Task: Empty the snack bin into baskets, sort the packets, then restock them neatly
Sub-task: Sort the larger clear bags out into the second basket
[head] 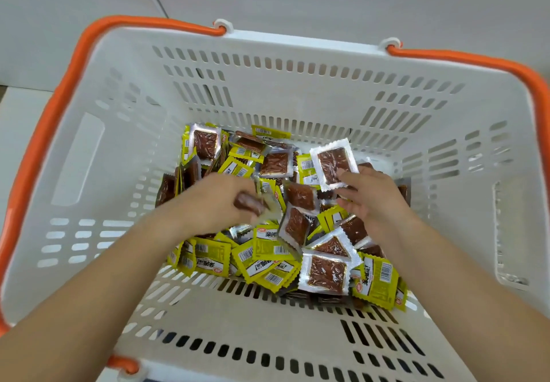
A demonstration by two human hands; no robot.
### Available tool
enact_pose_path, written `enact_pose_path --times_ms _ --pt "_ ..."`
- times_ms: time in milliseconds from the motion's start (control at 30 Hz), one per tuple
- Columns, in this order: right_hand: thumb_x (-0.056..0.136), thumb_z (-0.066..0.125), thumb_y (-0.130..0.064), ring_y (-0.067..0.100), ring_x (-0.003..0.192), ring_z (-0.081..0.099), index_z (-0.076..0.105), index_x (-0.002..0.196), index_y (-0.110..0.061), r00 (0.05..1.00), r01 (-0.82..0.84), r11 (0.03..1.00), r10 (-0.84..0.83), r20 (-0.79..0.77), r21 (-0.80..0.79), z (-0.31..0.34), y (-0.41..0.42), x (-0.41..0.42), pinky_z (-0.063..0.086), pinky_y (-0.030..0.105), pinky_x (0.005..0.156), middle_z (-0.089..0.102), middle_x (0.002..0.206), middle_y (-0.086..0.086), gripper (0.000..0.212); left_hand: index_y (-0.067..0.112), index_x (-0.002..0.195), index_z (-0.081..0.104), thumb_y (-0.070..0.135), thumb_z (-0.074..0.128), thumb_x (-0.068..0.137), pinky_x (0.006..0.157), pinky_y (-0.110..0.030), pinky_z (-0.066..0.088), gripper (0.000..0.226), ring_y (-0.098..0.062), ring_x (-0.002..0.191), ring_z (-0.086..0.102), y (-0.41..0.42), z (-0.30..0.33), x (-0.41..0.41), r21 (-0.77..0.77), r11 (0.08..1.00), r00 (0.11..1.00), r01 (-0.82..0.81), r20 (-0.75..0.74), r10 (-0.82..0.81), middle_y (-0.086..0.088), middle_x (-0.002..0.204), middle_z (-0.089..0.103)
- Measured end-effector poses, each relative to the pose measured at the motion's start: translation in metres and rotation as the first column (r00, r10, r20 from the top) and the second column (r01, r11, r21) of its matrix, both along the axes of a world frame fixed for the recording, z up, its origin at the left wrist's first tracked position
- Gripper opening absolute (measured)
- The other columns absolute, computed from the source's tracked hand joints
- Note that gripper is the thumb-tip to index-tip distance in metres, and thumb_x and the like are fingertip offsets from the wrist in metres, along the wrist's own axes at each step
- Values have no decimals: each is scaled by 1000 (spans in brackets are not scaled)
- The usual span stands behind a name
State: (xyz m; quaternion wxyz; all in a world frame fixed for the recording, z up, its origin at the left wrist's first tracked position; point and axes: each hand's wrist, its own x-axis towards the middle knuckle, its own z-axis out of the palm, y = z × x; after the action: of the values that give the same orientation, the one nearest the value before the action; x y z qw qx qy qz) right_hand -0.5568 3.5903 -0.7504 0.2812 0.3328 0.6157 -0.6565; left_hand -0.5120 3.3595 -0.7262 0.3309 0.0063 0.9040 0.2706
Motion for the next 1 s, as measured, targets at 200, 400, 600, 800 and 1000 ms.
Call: enact_pose_path --times_ms 200,400,600,800,1000 --pt "91 62 -16 12 70 58 62 88 -17 993 -48 995 39 -107 -88 12 -8 1 35 16 42 67 79 -4 2 32 100 67 34 73 80 75 -20 46 21 -2 82 62 -2 13 -11 507 748 845 -428 -68 530 16 85 69" --pt "84 68 -29 26 108 62 67 109 -19 950 -245 967 226 -217 -69 21 -20 11 49 41 93 68 114 8 27 31 105 71 54 67 74 96 -49 45 39 -28 95 61 10 9 -7 612 527 755 -589 184 629 -6 106 69" --pt "87 64 -36 25 75 46 58 102 8 843 -424 905 409 -349 37 31 -24 16 38 36 79 52 83 16 47 23 101 71 41 79 64 89 -46 41 42 -27 92 57 9 7 -8 636 400 680 -659 278 678 -9 100 69" --pt "81 59 -52 30 89 61 60 82 2 754 -603 796 591 -288 52 40 -22 12 42 33 96 69 88 13 54 18 105 69 22 76 74 80 -26 49 32 -15 88 67 2 15 -11 647 549 822 -529 229 522 -1 94 71" --pt "94 56 -28 8 107 51 64 99 -21 913 -406 882 401 -74 -238 33 -21 10 36 35 92 57 106 -11 12 33 118 63 21 73 77 91 -28 50 43 -11 103 66 12 10 -5 564 666 872 -489 301 385 6 110 71"
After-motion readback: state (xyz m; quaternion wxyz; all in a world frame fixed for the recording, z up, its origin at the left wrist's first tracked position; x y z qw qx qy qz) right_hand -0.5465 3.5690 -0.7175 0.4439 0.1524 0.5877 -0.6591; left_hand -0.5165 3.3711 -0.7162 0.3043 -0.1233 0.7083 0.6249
